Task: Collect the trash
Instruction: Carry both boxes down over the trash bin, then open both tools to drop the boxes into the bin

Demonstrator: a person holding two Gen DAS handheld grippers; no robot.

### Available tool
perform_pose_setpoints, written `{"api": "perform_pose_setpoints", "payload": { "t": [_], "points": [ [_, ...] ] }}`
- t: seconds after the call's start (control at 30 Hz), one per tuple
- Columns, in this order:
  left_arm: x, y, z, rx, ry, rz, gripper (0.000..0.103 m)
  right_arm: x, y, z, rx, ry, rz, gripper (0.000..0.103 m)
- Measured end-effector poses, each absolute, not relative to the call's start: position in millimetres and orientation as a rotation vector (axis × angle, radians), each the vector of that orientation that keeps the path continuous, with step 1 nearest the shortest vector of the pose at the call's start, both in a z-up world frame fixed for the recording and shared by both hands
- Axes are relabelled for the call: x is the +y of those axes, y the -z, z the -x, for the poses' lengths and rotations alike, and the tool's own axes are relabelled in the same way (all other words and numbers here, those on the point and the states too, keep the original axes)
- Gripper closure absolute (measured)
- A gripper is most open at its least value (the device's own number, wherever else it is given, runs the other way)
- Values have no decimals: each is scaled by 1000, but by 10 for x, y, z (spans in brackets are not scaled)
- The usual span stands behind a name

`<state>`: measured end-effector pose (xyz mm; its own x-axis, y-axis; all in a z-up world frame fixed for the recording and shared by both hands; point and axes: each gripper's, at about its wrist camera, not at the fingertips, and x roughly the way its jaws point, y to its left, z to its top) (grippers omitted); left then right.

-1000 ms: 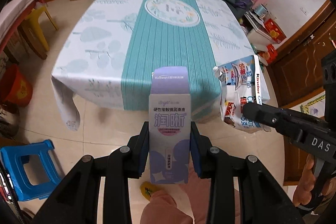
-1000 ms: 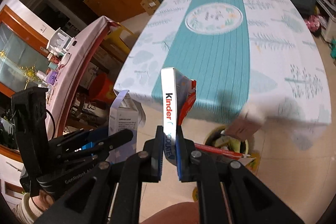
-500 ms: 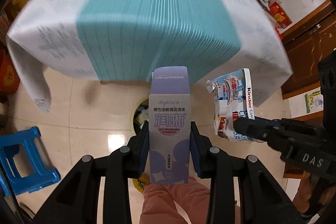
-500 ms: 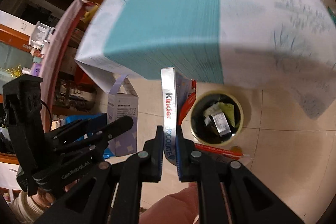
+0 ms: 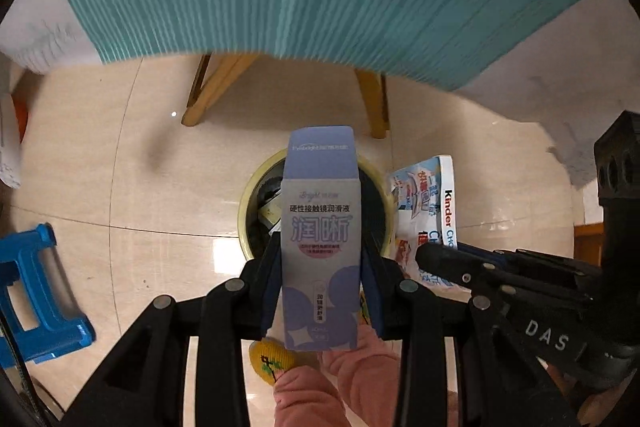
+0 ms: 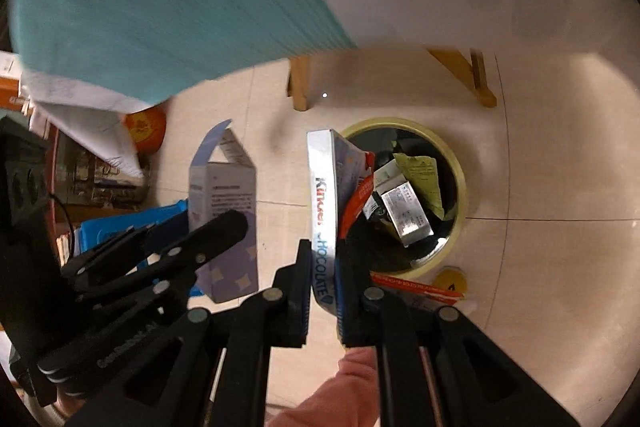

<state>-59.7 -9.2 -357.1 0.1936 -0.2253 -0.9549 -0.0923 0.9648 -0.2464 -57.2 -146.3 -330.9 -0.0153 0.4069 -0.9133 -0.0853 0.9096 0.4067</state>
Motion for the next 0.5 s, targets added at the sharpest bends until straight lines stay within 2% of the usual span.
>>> {"api": "perform_pose_setpoints", "payload": {
  "t": [0.03,0.1,0.17,0.3,0.5],
  "points": [
    [-77,3646,600,1376,84,279,67,-1479,3376,548,1540,-395,-267,92],
    [-37,3790,599,1380,68,299,56,-1498,3580,511,1552,-376,-283,92],
    [-22,3888,599,1389,46,307,21,-1512,3733,474,1568,-362,-300,91],
    [-29,3937,613,1389,12,305,20,-1506,3855,440,1558,-337,-281,75],
    [112,3856,716,1391,-17,323,20,-1523,3773,436,1545,-346,-276,73]
  ]
}}
